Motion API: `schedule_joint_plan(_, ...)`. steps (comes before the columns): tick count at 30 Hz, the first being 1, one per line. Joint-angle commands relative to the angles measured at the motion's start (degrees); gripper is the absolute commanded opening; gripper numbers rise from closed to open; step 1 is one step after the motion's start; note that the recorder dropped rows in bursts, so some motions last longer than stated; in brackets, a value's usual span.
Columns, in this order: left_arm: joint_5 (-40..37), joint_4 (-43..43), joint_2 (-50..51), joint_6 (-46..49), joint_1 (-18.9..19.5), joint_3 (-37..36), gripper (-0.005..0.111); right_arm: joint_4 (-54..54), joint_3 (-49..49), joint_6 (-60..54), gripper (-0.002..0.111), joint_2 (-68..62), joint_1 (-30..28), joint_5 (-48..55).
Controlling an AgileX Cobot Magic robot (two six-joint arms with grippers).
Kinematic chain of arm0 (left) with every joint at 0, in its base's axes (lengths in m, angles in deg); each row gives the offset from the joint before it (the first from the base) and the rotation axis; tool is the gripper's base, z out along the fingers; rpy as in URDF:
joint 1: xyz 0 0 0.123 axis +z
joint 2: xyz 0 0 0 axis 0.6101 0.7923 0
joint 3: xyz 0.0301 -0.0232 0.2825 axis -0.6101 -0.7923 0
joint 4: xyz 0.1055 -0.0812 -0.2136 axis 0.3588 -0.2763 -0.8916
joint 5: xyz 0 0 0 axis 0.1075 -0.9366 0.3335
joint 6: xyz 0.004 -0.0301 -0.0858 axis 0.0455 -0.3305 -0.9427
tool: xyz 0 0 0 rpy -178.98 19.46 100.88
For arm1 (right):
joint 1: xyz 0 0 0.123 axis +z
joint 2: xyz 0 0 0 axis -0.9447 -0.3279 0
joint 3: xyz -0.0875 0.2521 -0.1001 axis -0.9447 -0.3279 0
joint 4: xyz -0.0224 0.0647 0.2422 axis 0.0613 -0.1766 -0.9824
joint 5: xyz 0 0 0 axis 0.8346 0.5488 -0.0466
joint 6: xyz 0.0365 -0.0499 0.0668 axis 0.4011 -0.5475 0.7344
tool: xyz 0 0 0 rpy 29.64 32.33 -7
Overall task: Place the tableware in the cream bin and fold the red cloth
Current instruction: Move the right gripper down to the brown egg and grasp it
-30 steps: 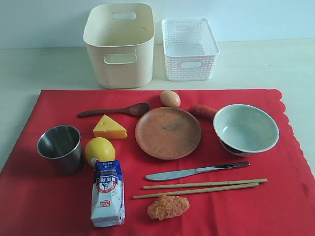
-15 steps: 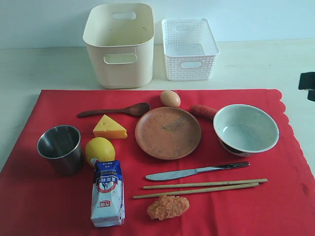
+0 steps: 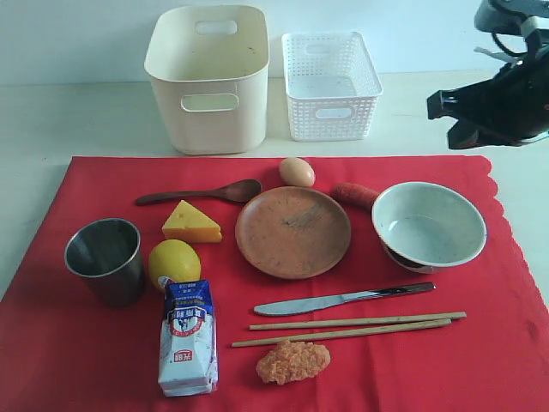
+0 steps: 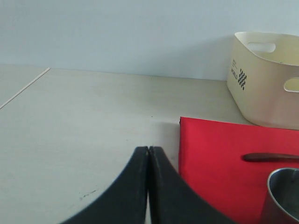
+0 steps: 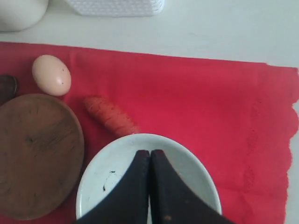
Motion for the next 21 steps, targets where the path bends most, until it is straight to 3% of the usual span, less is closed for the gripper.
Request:
schedule_joint_plan(1,-0.04,-0.28,-0.31,-0.17,-0.31,-0.04,0.002,-3.58,4.87,-3.64,0.002,-5.54,1.12,1.92)
schedule_joint_plan(9,-0.04,-0.28,-0.31,-0.05,-0.31,-0.04,0.002,-3.21,15.71,-6.78,0.025,-16.01,11.49,-0.08)
schedule_joint_plan(16,-0.04,-0.28,-0.31,-0.17,-0.31,-0.04,0.002,-0.17,27.34,-7.77,0.059,-26.89,17.39,0.05)
schedule_joint_plan(21,-0.04,-0.28,-0.31,-0.17,-0.31,-0.04,0.002,4.51,32.94,-7.77,0.066,-32.7,17.71,1.72)
